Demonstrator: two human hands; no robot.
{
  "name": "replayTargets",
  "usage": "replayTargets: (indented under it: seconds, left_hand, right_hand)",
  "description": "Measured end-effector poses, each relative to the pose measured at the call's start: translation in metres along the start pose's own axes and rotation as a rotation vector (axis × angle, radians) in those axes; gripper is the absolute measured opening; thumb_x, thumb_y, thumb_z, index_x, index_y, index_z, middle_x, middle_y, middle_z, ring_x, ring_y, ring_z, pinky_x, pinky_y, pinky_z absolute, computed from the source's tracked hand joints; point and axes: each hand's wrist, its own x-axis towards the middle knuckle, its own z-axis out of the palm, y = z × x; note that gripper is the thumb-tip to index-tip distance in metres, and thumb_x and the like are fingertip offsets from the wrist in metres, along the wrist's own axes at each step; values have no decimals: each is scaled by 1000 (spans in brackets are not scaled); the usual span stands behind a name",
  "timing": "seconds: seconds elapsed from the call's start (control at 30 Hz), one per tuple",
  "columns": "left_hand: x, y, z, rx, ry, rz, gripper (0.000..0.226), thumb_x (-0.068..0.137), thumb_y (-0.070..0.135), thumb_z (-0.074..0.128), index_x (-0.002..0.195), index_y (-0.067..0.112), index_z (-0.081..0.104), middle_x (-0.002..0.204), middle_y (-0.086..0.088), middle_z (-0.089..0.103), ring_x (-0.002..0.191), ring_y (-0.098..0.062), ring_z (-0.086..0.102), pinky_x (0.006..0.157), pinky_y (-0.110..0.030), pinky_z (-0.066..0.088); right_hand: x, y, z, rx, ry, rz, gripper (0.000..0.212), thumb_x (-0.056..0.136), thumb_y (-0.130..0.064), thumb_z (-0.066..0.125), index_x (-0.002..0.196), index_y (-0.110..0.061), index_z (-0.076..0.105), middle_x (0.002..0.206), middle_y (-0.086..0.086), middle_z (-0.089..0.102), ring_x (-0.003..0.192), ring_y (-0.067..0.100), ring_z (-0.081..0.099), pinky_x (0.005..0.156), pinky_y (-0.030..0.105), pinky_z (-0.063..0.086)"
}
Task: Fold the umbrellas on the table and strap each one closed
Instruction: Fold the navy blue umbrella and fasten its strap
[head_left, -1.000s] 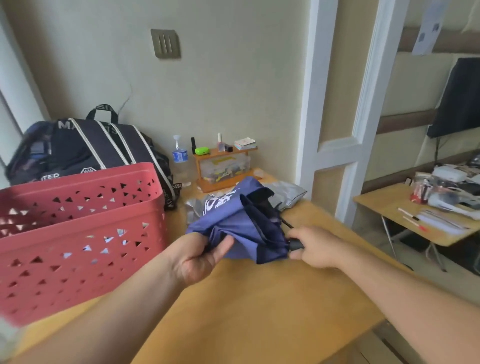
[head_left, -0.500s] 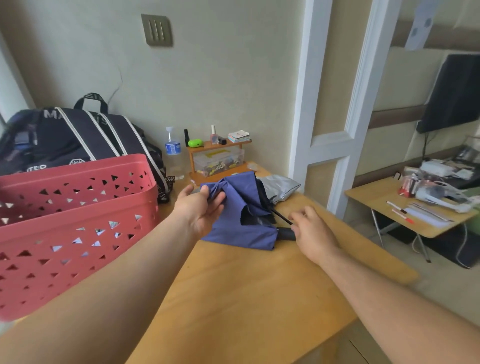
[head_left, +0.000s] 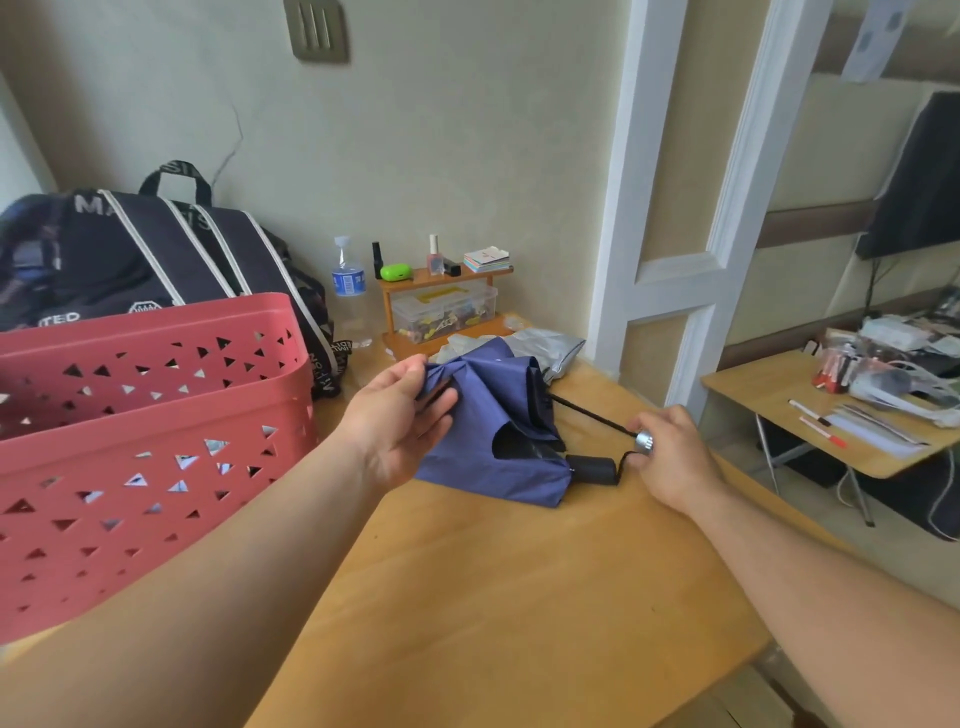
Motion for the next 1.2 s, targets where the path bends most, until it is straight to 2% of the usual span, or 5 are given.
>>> replayTargets:
  seconds: [0.27,0.7,0.97,1.07,1.2]
  left_hand:
    - [8,-5,-14,-28,-1,62,65,102,13,65,154,37,34,105,-3,80,90,-17,78,84,-36,58]
    - [-26,-1,-18,157,-39,112,25,103,5,52,113,22,68,77,0,70,65,-14,65,71,-31,56]
    - [-52,15,-57,1059,-280,-94,28,91,39,58,109,31,78,90,-3,65,67,-25,64,69,-32,52]
    - [-34,12,-54,1862,-39,503,42,92,73,46,115,46,69,96,3,50,95,-29,65,82,-37,55]
    - [9,4,-21,1629,-183,1106,34,95,35,49,115,32,76,100,-4,60,93,-33,63,85,-42,55]
  right_hand:
    - [0,-33,2,95,-8,-54,44,91,-11,63,130,-33,61,137,-9,45,114,17,55,90,28,45]
    - [-40,-160,-24,363,20,-476,29,84,-42,79,111,-38,71,104,-17,62,100,7,58,95,29,48]
    - [49,-176,-39,117,218,-97,15,93,-26,64,85,-34,72,84,-10,64,83,21,60,69,28,43]
    - [76,-188,-28,68,165,-20,22,90,-17,56,88,-31,74,94,-5,69,84,27,62,64,28,42]
    - [93,-202,0,184,121,18,28,86,-11,51,91,-27,73,100,4,74,88,32,70,68,31,52]
